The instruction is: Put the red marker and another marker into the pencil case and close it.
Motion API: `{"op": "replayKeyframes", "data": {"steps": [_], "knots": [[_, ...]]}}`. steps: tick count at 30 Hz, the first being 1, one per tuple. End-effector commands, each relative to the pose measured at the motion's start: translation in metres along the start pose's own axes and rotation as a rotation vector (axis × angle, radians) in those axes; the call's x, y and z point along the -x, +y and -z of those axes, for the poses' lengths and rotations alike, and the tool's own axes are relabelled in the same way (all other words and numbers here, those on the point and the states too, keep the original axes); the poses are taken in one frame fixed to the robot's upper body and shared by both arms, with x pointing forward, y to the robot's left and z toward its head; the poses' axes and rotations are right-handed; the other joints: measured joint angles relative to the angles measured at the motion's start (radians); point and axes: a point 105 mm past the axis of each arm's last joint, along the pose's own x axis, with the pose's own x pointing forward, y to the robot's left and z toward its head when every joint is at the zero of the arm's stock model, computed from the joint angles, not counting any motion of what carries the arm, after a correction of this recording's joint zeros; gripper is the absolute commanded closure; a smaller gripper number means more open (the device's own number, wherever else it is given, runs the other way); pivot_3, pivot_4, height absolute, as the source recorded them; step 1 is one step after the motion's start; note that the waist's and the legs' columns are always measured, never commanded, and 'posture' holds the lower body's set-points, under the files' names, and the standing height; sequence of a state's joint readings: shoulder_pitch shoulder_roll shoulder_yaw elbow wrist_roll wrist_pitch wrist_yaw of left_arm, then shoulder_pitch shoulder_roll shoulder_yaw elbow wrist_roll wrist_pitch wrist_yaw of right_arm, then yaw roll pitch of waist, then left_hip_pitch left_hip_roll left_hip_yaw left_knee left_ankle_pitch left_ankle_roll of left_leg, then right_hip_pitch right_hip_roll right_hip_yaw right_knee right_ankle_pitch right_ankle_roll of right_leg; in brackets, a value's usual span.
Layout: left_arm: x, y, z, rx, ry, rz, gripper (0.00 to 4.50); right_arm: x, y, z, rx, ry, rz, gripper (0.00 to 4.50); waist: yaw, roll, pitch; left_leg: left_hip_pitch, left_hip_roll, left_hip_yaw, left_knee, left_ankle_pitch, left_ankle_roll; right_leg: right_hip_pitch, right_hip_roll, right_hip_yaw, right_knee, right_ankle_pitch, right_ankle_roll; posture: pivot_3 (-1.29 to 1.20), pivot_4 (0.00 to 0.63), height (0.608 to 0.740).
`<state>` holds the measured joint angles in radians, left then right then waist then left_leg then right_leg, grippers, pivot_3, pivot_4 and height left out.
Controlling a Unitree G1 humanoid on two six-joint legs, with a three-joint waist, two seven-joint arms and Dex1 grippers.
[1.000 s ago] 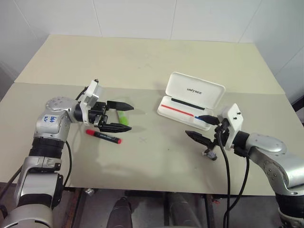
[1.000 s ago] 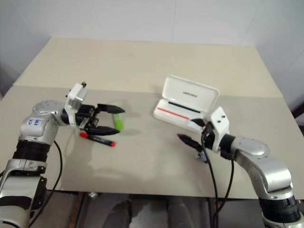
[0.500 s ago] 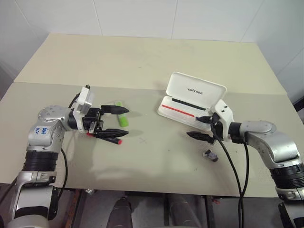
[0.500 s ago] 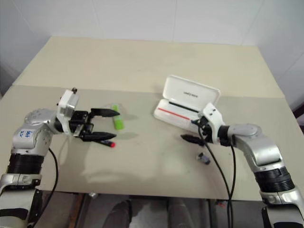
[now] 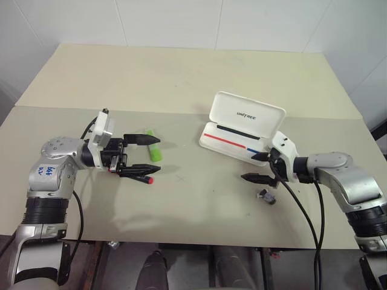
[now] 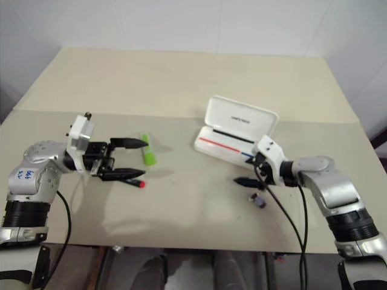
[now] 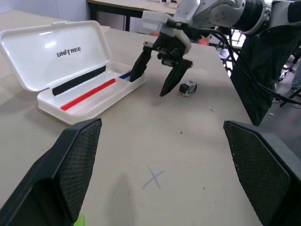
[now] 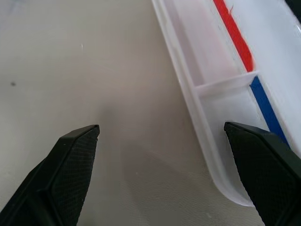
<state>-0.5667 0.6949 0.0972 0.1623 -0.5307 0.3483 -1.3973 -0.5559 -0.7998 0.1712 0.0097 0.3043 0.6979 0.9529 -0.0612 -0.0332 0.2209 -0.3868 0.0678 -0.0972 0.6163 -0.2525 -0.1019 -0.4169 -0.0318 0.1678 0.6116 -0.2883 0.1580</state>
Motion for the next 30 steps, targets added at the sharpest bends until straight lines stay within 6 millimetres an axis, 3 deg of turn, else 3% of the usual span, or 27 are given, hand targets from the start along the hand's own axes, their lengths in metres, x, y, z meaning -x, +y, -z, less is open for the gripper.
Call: {"op": "replayKeyframes", "data": {"steps": [1, 5, 10, 16, 21, 25, 30], "knots": [[-0.002, -0.003, -0.01, -0.04, -0.018, 0.017, 0.0, -0.003, -0.008, -0.003, 0.021, 0.015, 0.035, 1.29, 0.001, 0.0, 0.0, 0.0, 0.0, 0.0, 0.0, 0.0, 0.0, 0.0, 0.0, 0.0, 0.0, 0.0, 0.0, 0.0, 0.15, 0.74], [-0.002, -0.002, -0.01, -0.041, -0.017, 0.014, 0.0, -0.005, -0.012, -0.004, 0.037, 0.023, 0.053, 2.82, 0.001, 0.0, 0.0, 0.0, 0.0, 0.0, 0.0, 0.0, 0.0, 0.0, 0.0, 0.0, 0.0, 0.0, 0.001, 0.0, 0.15, 0.74], [-0.002, -0.001, -0.011, -0.044, -0.016, 0.011, 0.0, -0.002, -0.009, -0.016, 0.103, -0.019, 0.045, 4.39, 0.0, 0.0, 0.0, 0.0, 0.0, 0.0, 0.0, 0.0, 0.0, 0.0, 0.0, 0.0, 0.0, 0.001, 0.001, 0.0, 0.15, 0.74], [-0.001, 0.001, -0.011, -0.036, -0.021, 0.016, 0.0, 0.007, 0.012, -0.044, 0.19, -0.121, -0.006, 4.48, 0.001, 0.0, 0.0, 0.0, 0.0, 0.0, 0.0, 0.0, 0.0, 0.0, 0.0, 0.0, 0.0, 0.001, 0.001, 0.0, 0.15, 0.74], [0.004, 0.0, -0.006, -0.026, -0.016, 0.019, 0.0, 0.007, 0.059, -0.059, 0.251, -0.165, -0.144, 4.48, 0.002, 0.0, 0.0, 0.0, 0.0, 0.0, -0.003, 0.0, 0.0, -0.001, 0.0, 0.0, 0.0, 0.001, 0.002, 0.0, 0.15, 0.74], [0.006, -0.001, -0.007, -0.031, -0.024, 0.036, 0.0, 0.005, 0.087, -0.054, 0.287, -0.129, -0.232, 4.48, 0.005, 0.0, 0.0, -0.001, 0.0, 0.0, -0.003, 0.0, 0.0, -0.002, 0.0, 0.0, 0.0, 0.0, 0.001, 0.0, 0.15, 0.74], [0.013, -0.005, -0.005, -0.027, -0.024, 0.052, 0.0, 0.004, 0.096, -0.033, 0.328, -0.042, -0.266, 4.48, 0.007, 0.0, 0.0, -0.001, 0.0, 0.0, -0.002, 0.0, 0.0, -0.002, 0.0, 0.0, 0.0, -0.002, -0.004, 0.0, 0.15, 0.74]]}}
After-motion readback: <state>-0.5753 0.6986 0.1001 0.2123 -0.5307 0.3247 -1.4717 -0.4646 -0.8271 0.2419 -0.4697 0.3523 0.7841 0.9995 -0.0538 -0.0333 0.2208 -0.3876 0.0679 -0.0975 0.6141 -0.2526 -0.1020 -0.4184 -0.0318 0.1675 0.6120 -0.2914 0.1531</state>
